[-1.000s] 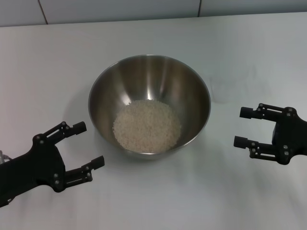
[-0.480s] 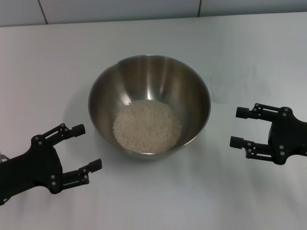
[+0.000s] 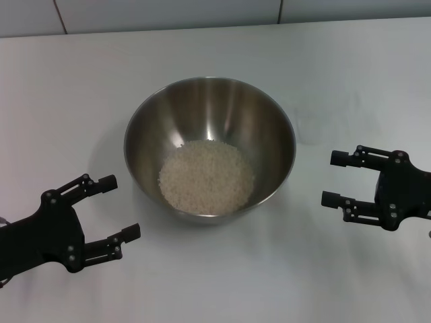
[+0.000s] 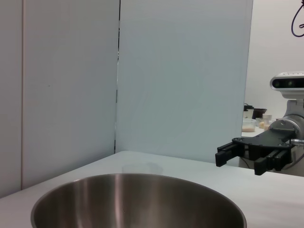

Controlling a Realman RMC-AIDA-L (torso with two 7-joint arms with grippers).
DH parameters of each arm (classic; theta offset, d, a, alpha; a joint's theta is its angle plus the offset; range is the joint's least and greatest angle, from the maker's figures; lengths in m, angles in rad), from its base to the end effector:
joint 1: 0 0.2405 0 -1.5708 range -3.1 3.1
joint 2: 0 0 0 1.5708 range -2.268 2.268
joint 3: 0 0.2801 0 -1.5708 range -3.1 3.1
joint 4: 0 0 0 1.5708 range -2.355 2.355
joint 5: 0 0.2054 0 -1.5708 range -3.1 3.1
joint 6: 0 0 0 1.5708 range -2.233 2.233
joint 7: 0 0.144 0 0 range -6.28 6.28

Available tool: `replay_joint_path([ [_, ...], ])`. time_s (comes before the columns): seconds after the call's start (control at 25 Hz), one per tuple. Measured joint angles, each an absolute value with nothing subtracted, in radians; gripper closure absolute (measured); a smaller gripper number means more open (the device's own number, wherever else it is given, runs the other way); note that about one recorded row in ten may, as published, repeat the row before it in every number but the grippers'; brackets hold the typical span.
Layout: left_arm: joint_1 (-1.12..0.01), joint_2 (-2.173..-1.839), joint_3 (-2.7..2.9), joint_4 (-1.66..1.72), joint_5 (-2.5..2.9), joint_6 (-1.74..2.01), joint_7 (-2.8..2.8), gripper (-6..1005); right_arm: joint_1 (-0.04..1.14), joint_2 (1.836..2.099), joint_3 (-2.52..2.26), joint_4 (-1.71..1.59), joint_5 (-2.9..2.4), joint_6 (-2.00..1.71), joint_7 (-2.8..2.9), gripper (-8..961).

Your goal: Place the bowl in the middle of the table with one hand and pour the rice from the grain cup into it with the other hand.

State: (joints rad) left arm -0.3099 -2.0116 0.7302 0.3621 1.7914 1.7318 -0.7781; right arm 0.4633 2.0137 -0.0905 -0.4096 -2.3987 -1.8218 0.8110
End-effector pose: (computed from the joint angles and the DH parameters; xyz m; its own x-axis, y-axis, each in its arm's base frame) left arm -0.3320 0.2397 -0.0162 0.7627 0.0793 0.6419 0.3078 -0.9174 -0.2524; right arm 0.3309 0.2676 0.0045 0.7914 -0.1005 -0.6030 -0.3115 -0.9151 -0.2562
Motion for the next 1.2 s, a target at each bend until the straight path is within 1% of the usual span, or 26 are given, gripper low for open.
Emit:
replay_joint_path([
  [1.2, -0.320, -2.010, 0.730, 0.376, 1.816, 1.733, -0.827, 128, 0.463, 2.014, -0.104, -0.439, -2.402, -1.816, 0.813, 238],
])
